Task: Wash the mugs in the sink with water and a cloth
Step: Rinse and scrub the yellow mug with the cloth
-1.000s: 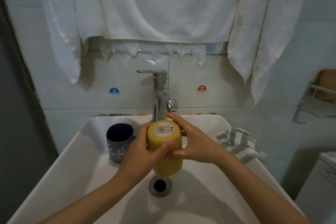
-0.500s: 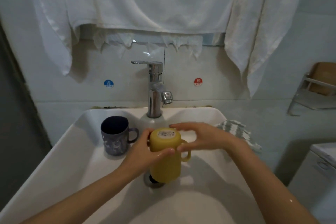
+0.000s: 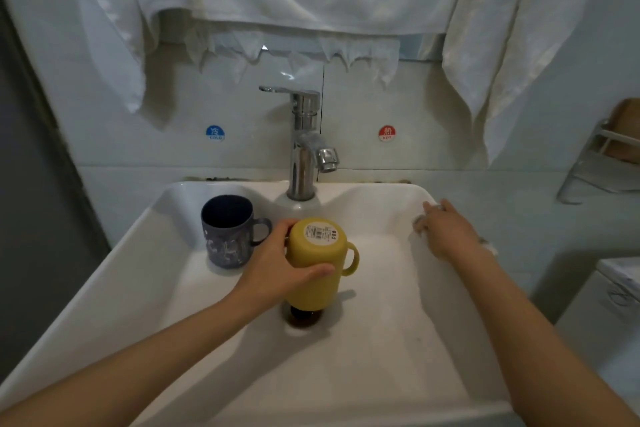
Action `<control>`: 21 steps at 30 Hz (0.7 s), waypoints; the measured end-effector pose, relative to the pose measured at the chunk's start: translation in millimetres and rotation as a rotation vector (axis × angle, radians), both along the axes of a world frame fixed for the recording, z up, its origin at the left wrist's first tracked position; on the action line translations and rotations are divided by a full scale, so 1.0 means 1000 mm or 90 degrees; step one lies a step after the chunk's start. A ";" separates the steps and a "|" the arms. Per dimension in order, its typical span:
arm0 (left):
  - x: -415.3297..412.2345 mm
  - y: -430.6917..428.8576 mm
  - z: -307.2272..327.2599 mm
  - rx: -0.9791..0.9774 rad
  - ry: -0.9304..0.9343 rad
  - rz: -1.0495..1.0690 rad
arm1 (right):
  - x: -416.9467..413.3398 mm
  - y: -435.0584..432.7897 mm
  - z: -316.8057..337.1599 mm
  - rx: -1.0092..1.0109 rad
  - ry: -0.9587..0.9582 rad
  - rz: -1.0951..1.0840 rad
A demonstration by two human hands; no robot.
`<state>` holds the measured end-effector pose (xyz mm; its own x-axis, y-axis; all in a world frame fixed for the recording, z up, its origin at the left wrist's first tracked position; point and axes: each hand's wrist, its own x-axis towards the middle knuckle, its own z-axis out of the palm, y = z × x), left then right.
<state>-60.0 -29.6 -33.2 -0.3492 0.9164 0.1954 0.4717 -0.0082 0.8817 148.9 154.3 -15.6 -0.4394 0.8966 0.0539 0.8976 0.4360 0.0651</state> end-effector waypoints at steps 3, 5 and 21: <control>0.000 0.002 -0.001 0.013 -0.020 -0.005 | -0.005 0.001 0.009 0.003 0.254 0.112; -0.001 0.002 -0.002 0.012 -0.027 -0.014 | -0.015 -0.015 0.025 -0.050 0.436 0.239; -0.001 0.000 0.006 -0.106 0.118 0.018 | -0.092 -0.106 0.000 -0.060 0.222 0.546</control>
